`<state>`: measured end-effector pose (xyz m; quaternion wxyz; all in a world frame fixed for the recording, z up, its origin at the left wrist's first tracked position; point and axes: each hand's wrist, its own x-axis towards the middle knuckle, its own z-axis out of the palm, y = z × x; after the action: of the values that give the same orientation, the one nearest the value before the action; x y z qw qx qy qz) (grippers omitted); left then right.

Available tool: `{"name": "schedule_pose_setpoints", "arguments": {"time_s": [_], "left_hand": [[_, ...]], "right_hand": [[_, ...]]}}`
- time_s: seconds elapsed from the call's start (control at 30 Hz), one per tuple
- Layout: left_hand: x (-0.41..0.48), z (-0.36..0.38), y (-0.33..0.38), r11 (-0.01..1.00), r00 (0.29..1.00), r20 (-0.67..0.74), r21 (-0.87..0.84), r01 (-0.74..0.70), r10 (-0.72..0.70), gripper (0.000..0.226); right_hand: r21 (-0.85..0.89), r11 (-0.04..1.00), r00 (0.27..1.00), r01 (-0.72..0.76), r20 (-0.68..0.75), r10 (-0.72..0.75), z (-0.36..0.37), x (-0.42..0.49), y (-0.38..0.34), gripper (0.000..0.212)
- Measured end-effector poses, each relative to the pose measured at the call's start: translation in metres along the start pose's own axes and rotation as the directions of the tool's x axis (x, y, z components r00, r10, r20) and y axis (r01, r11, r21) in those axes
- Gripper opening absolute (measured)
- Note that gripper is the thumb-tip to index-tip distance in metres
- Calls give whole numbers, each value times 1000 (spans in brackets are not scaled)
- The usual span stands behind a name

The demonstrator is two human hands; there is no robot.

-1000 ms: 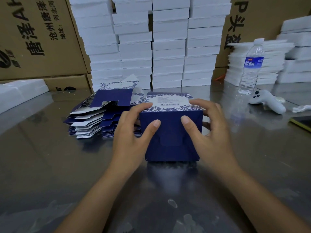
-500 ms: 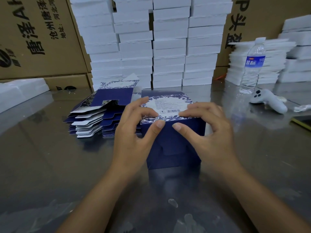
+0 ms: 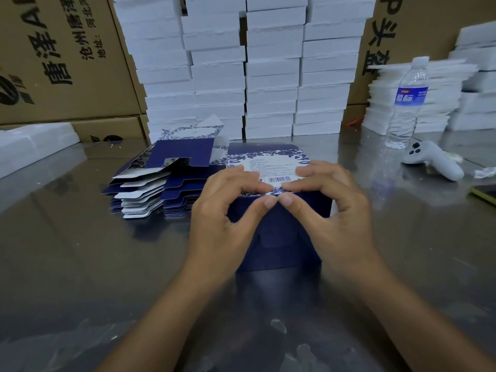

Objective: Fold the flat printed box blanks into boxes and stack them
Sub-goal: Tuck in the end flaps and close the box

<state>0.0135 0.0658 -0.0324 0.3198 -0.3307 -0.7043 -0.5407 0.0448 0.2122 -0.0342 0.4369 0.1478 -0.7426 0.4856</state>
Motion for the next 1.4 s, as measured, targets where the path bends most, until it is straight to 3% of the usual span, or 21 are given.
{"name": "schedule_pose_setpoints", "arguments": {"time_s": [0.13,0.43,0.53,0.73,1.1,1.33,1.4], "left_hand": [[3,0,1,995,997,14,-57,83,-82,16],[4,-2,1,990,992,46,-73,118,-115,14],[4,-5,2,983,986,86,-106,151,-142,6],[5,-12,-2,966,978,72,-158,205,-196,12],[8,-13,-7,974,982,82,-137,182,-172,9],[9,-17,-12,955,966,162,-186,229,-200,19],[10,-16,-13,957,969,150,-185,223,-197,19]], "right_hand": [[-6,1000,1000,21,-1,-21,2,1,1,17],[-5,1000,1000,18,9,-18,2,2,1,16],[16,1000,1000,-24,15,24,-3,3,2,12],[62,996,998,-68,-8,68,-3,4,7,11],[97,992,996,-85,-14,87,-5,4,10,8],[126,975,981,-185,-31,190,-8,4,12,1],[121,976,982,-183,-24,187,-7,5,13,11]]}}
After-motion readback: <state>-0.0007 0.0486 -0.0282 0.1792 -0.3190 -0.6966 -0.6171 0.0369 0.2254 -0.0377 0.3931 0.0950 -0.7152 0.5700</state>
